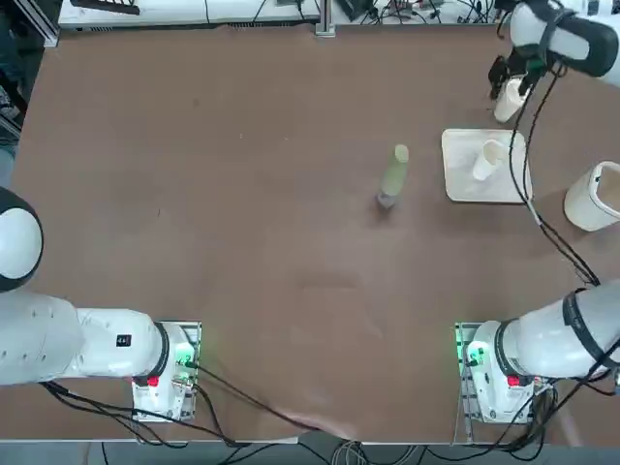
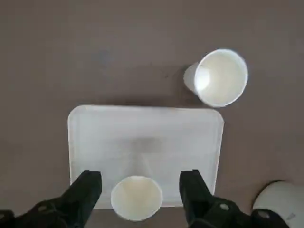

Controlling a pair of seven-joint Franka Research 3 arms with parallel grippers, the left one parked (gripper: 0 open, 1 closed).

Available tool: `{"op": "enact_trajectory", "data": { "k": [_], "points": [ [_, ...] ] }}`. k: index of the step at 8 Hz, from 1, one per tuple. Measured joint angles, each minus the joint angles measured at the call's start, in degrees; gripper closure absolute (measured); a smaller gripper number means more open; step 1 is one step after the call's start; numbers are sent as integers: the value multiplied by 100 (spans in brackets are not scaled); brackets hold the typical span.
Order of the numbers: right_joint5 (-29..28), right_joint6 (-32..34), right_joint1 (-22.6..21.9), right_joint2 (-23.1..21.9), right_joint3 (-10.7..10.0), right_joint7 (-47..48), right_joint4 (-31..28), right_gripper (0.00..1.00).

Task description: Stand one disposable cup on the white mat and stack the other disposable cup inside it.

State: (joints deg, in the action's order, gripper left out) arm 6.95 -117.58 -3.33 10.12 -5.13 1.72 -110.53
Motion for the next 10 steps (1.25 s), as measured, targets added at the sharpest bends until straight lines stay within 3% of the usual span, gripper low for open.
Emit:
{"op": "enact_trajectory", "data": {
  "k": [4,8,9,10],
  "points": [
    [154,-409,387,1419,-25,-546,1075,1],
    [163,-949,580,1973,-20,-857,1194,6],
    [163,-981,580,2052,-20,-857,1197,16],
    [163,-996,580,2097,-20,-857,1199,41]
  ]
}}
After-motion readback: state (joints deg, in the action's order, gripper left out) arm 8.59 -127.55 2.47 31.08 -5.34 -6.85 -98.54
